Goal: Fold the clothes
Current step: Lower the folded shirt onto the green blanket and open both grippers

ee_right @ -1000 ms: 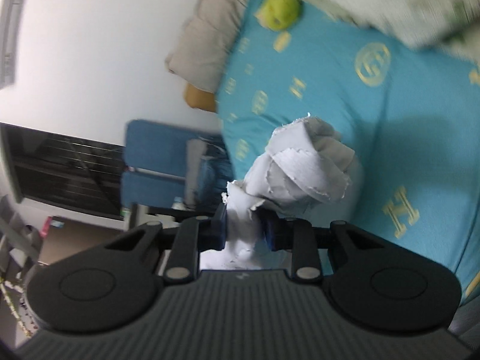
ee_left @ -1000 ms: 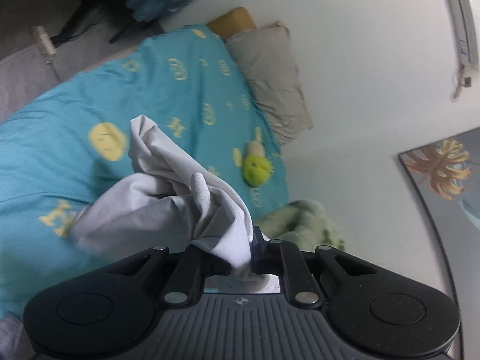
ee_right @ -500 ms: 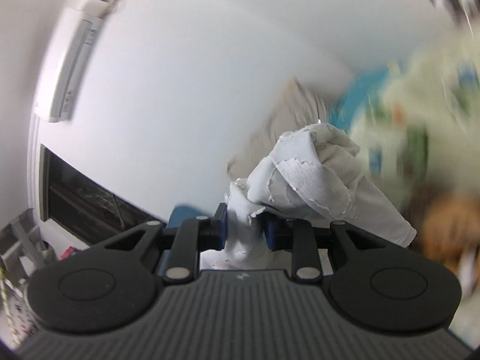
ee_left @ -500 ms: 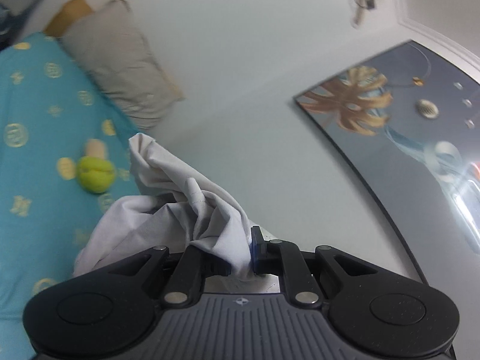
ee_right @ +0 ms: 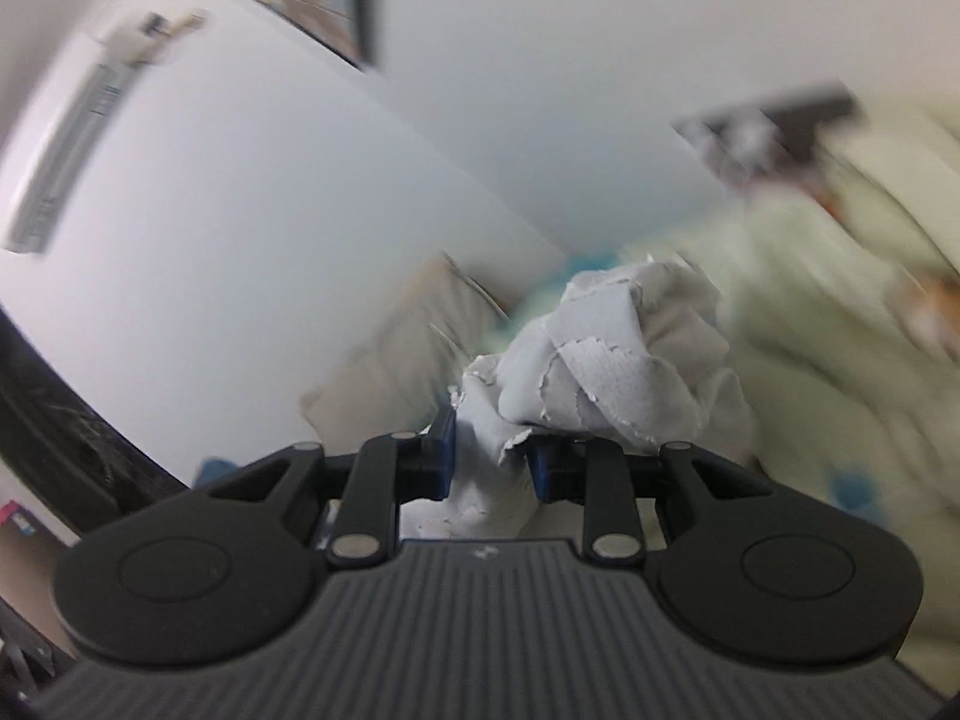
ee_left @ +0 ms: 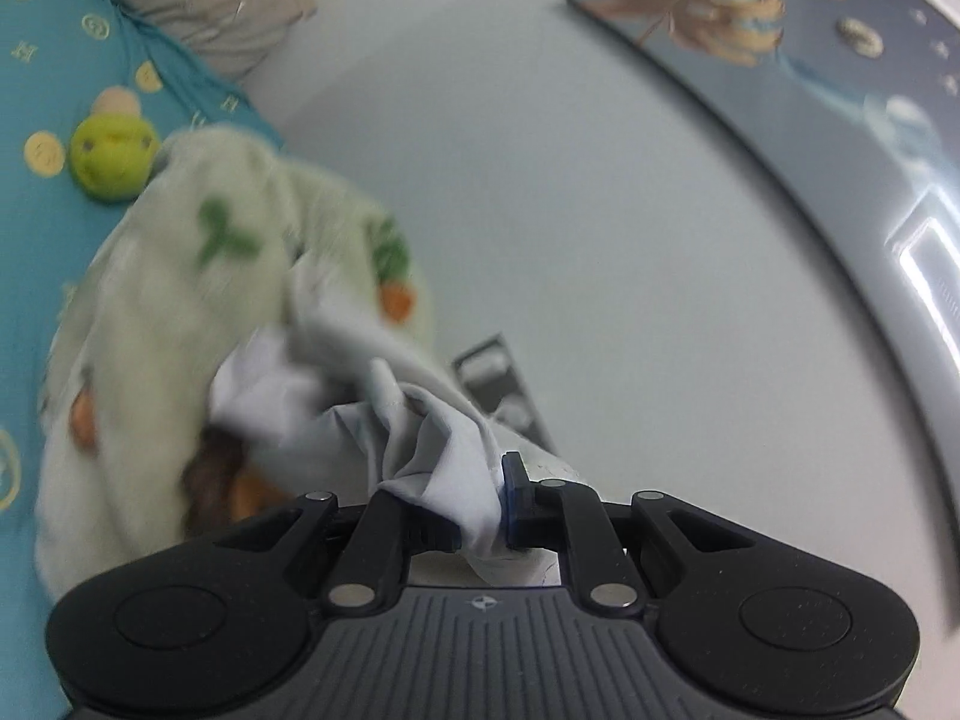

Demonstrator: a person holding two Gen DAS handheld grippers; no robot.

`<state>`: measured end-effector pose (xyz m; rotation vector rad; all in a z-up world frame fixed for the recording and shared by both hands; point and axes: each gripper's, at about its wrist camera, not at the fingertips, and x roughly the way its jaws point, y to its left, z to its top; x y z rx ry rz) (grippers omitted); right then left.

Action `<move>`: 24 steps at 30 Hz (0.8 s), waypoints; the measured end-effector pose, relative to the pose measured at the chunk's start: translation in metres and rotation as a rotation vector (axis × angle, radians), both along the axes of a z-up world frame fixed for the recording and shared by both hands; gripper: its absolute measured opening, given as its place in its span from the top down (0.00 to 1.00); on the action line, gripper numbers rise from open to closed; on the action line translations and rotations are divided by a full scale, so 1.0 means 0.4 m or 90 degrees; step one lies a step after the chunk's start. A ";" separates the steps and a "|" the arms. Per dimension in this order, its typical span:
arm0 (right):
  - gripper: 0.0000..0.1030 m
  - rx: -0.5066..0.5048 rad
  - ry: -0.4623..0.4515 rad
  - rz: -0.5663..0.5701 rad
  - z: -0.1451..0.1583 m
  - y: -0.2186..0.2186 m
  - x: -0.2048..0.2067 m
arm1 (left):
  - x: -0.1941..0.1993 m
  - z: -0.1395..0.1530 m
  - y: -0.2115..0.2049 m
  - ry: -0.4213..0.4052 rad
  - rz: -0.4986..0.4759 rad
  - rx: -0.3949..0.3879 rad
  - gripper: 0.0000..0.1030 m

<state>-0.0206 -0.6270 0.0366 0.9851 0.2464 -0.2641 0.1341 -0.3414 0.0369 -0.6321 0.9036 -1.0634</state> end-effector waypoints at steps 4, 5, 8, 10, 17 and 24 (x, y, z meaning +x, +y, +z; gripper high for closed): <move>0.73 0.025 0.026 -0.002 -0.093 0.034 -0.068 | -0.055 -0.039 0.030 -0.030 -0.006 0.066 0.87; 0.73 0.030 0.030 -0.003 -0.108 0.045 -0.078 | -0.063 -0.043 0.034 -0.037 -0.004 0.083 0.86; 0.72 0.047 0.051 -0.011 -0.153 0.068 -0.097 | -0.087 -0.056 0.048 -0.058 0.002 0.136 0.79; 0.69 0.072 0.071 -0.020 -0.174 0.075 -0.100 | -0.103 -0.065 0.056 -0.072 0.006 0.171 0.71; 0.51 0.158 0.219 -0.024 -0.142 0.074 -0.138 | -0.168 0.022 0.098 -0.128 0.025 0.254 0.18; 0.27 -0.032 0.220 0.000 0.060 0.174 -0.221 | -0.320 0.221 0.192 -0.287 0.060 0.250 0.00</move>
